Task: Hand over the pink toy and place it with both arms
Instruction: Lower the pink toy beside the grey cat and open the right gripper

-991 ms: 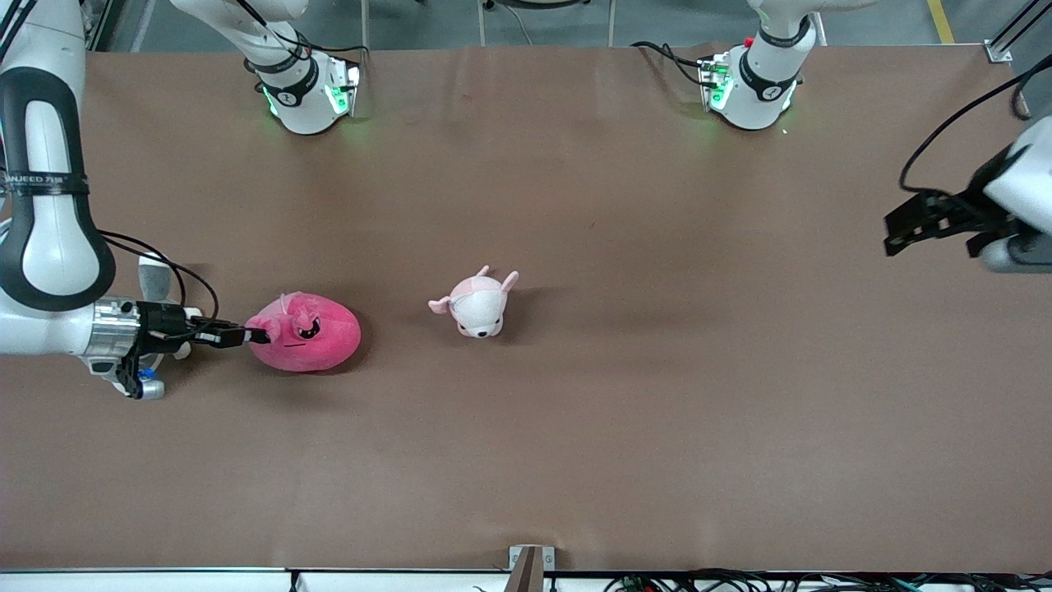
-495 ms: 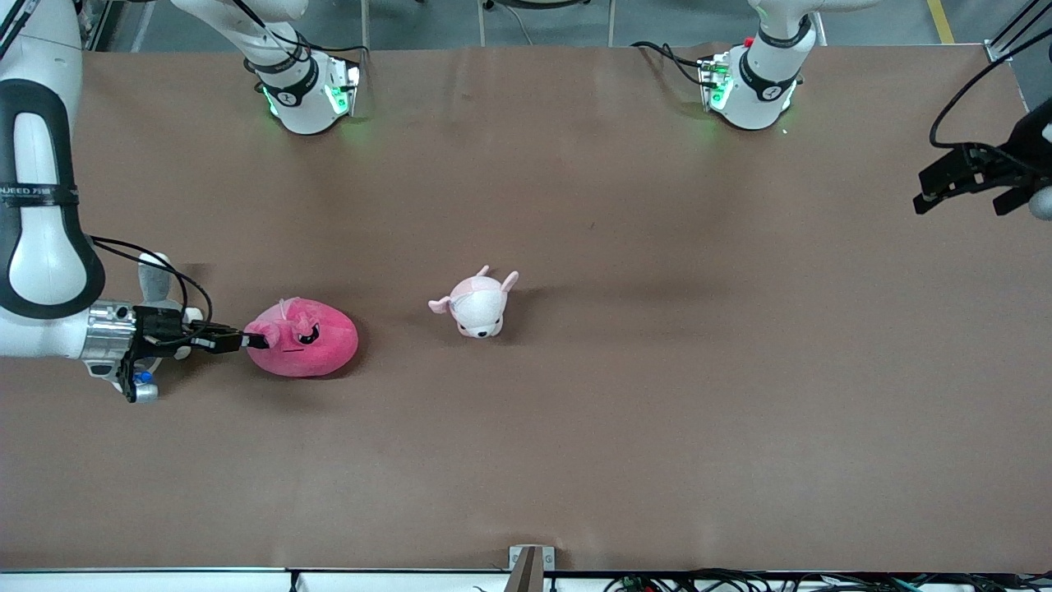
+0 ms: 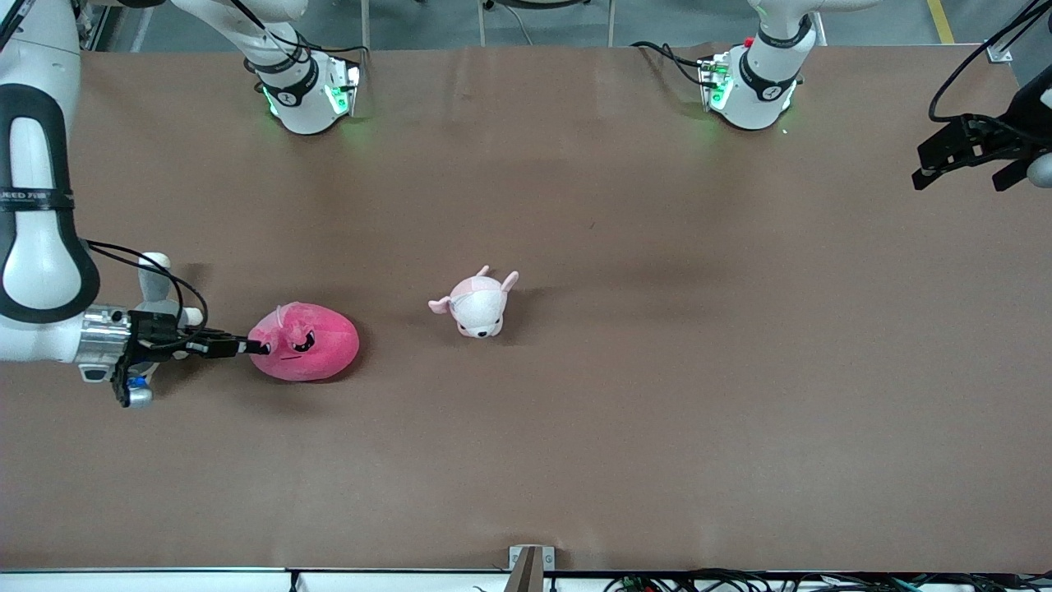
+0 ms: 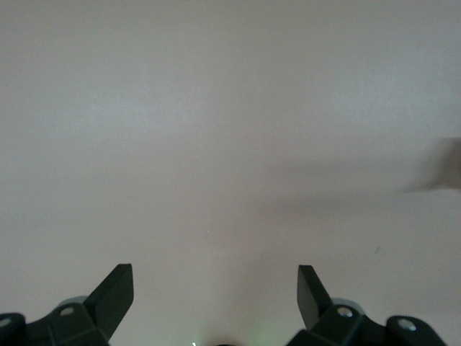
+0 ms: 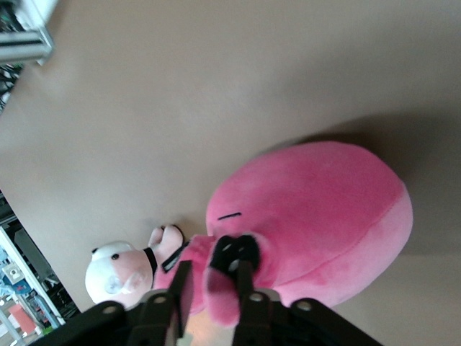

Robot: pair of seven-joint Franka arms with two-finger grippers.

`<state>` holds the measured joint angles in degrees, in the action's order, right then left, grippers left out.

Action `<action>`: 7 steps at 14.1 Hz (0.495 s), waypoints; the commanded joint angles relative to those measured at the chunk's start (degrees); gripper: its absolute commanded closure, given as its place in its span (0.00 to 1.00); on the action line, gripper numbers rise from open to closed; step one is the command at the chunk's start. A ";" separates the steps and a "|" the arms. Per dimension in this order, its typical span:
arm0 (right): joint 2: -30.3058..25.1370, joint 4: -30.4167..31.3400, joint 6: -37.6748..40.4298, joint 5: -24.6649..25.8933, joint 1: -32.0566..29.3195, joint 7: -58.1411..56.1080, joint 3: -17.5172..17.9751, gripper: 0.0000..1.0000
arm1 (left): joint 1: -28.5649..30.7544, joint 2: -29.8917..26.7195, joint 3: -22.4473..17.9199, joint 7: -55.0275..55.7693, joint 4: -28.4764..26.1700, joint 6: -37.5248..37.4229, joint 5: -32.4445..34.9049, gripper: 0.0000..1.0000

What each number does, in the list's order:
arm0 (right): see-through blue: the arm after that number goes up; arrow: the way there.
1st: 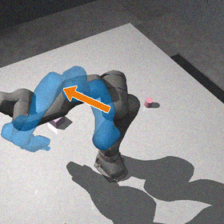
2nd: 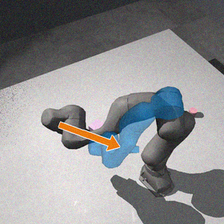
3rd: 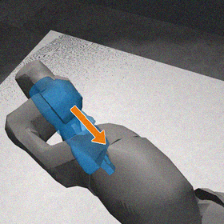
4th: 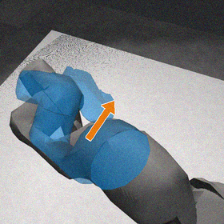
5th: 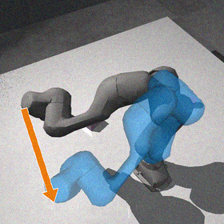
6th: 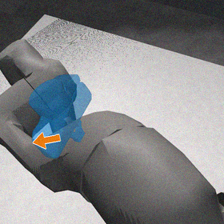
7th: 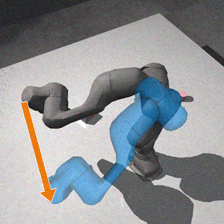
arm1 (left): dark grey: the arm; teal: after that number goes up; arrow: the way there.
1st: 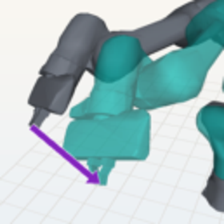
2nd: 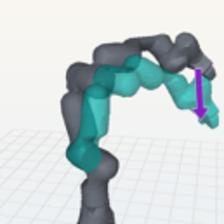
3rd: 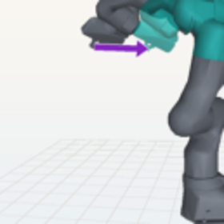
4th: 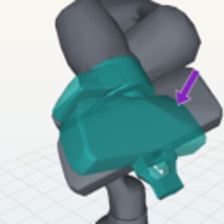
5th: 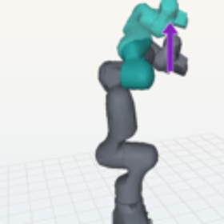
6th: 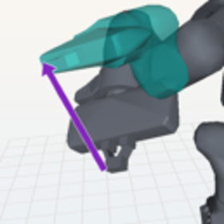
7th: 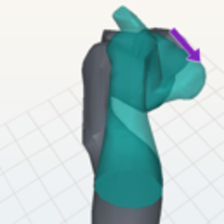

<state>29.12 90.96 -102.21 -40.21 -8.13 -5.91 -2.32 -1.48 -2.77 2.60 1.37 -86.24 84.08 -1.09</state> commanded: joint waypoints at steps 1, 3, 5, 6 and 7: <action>-2.74 -7.95 5.07 11.67 -0.92 0.72 1.09 0.00 | -0.10 -1.36 1.35 0.21 -2.08 -0.06 -0.05 0.00; -3.89 -12.90 8.77 19.96 0.65 5.62 1.36 0.00 | -0.36 -1.36 1.61 -0.22 -2.70 0.03 -0.32 0.00; -6.69 -14.58 10.54 27.43 2.93 9.14 1.18 0.00 | -0.19 -1.44 1.88 -0.76 -3.23 0.29 -0.67 0.00; -8.44 -14.58 10.54 31.82 4.16 9.33 1.27 0.00 | -0.19 -1.53 1.88 -0.58 -3.32 0.21 -0.58 0.00; -10.20 -14.58 10.55 36.47 5.31 9.33 1.27 0.00 | -0.19 -1.62 1.88 -0.41 -3.32 0.12 -0.49 0.00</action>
<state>22.13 75.69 -91.82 -11.12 -4.98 1.77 -1.17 -1.76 -2.83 4.46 1.31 -88.32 84.09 -1.10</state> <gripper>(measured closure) 0.000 0.000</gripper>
